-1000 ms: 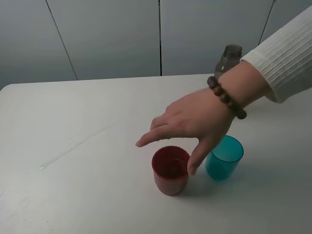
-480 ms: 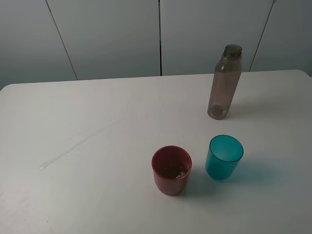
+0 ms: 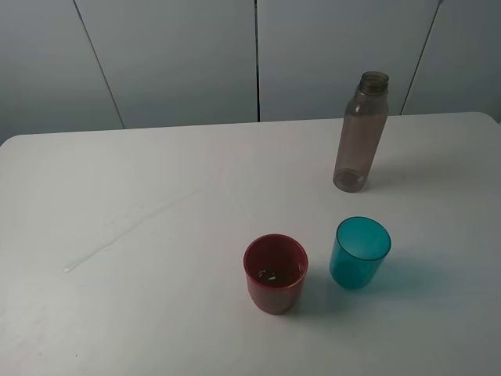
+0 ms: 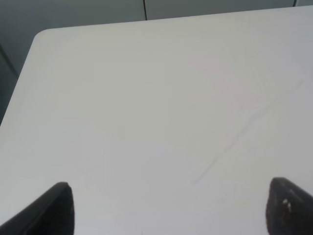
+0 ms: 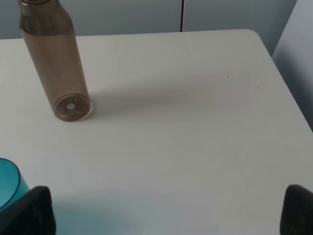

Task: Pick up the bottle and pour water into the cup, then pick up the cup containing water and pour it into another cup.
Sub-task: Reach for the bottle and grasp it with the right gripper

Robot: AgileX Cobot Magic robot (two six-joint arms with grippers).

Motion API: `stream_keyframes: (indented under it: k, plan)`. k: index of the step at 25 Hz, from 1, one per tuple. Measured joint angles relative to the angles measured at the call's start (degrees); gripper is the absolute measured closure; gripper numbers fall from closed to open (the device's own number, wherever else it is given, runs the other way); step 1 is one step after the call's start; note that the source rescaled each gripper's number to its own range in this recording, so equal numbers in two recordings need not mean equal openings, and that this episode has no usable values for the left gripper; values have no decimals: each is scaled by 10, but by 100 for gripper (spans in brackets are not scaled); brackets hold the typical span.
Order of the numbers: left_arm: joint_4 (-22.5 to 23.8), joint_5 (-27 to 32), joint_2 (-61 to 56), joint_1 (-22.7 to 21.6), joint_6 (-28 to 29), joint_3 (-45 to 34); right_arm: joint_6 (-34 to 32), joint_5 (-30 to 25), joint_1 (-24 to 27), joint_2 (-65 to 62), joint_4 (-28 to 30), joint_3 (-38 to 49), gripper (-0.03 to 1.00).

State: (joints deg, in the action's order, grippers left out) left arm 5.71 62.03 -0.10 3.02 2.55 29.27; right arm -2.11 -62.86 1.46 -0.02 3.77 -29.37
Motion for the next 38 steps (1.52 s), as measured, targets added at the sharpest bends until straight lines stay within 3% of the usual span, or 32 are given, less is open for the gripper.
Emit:
stream_keyframes:
  k: [38]
  plan:
    - [0,0,0,0,0,0,0,0,0,0,0,0,-3]
